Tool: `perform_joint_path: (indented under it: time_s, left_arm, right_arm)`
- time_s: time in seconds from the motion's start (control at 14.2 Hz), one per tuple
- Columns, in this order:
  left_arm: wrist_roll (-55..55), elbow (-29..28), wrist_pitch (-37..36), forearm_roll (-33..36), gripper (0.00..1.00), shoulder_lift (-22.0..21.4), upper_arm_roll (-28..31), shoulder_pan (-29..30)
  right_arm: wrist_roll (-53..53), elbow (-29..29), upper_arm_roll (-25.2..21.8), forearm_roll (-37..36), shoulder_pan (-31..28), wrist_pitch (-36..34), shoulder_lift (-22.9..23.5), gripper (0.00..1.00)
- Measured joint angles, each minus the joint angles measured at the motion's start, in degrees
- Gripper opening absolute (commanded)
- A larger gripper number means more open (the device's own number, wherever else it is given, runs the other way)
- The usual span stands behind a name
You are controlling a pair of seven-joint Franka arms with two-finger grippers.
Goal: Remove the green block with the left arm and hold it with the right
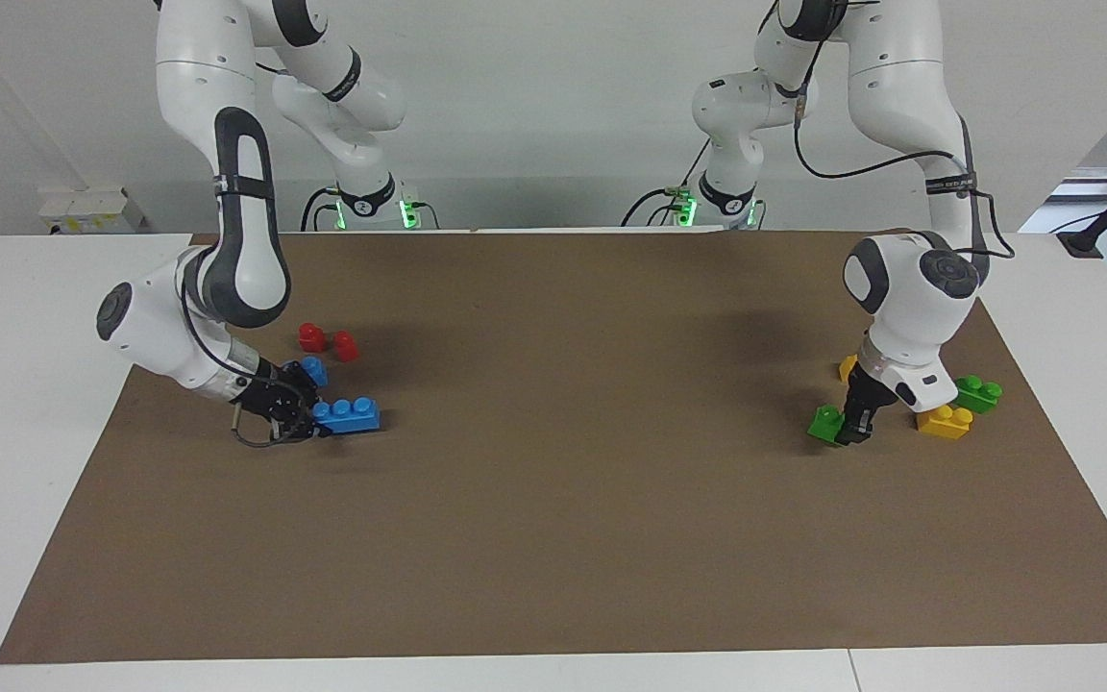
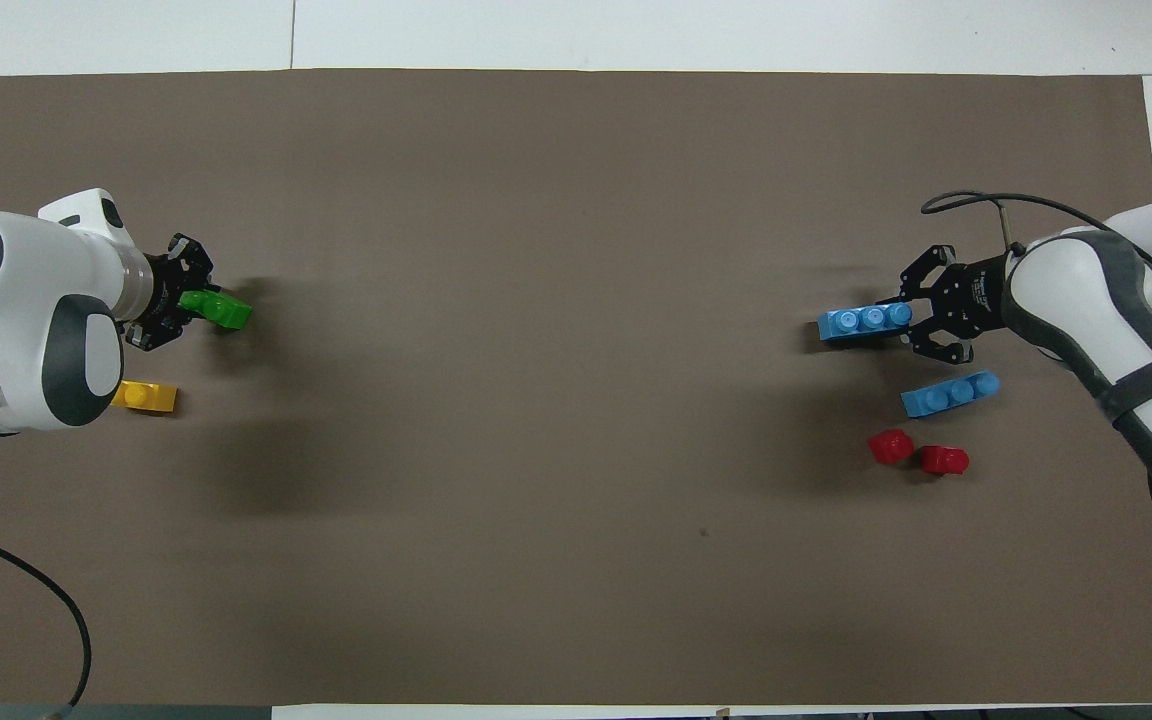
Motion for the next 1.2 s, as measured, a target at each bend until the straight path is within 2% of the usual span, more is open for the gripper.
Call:
perform_joint_path:
  time_s: [0.07,0.14,0.21,0.49,0.56,0.63,0.7,0.84,1.06,1.2]
  left_arm:
    - [0.5,0.0,0.34,0.0,0.0,0.07,0.01,0.26]
    - [1.07,0.0,0.62,0.0,0.0,0.11,0.01,0.47]
    - [1.63,0.0,0.85,0.0,0.0,0.15,0.01,0.84]
    - [3.25,0.02,2.0,0.0,0.0,0.42,0.03,2.55]
    - [3.29,0.02,2.11,0.0,0.06,0.45,0.03,2.58]
    - [3.46,0.02,2.2,0.0,0.98,0.48,0.03,2.59]
    - [3.9,0.02,2.28,0.07,1.0,0.5,0.01,2.59]
    - [4.95,0.21,2.58,1.33,1.0,1.01,-0.02,2.58]
    - [6.68,2.37,1.19,3.64,1.0,1.43,-0.33,2.39]
    - [9.04,5.93,-4.22,5.36,1.0,1.41,-0.78,2.28]
  right_arm:
    - [-0.05,-0.36,0.02,0.0,0.0,0.34,0.04,0.0]
    - [-0.05,-0.45,0.05,0.0,0.0,0.34,0.04,0.37]
    - [-0.05,-0.45,0.06,0.0,0.0,0.34,0.04,0.61]
    - [-0.05,-0.45,0.04,0.0,-0.05,0.34,0.04,0.77]
    - [-0.05,-0.44,0.04,0.0,-0.17,0.34,0.04,0.82]
    - [-0.05,-0.35,0.03,0.0,-0.38,0.23,0.04,0.87]
    - [-0.05,0.0,-0.01,0.01,-0.59,-0.37,0.0,0.95]
    - [0.29,1.81,-0.08,0.03,-0.93,-3.28,-0.5,1.0]
    - [0.9,4.65,-0.43,-2.52,-1.14,-7.91,-3.37,1.0]
    - [0.5,5.99,-0.32,-6.94,-1.12,-10.19,-6.41,1.0]
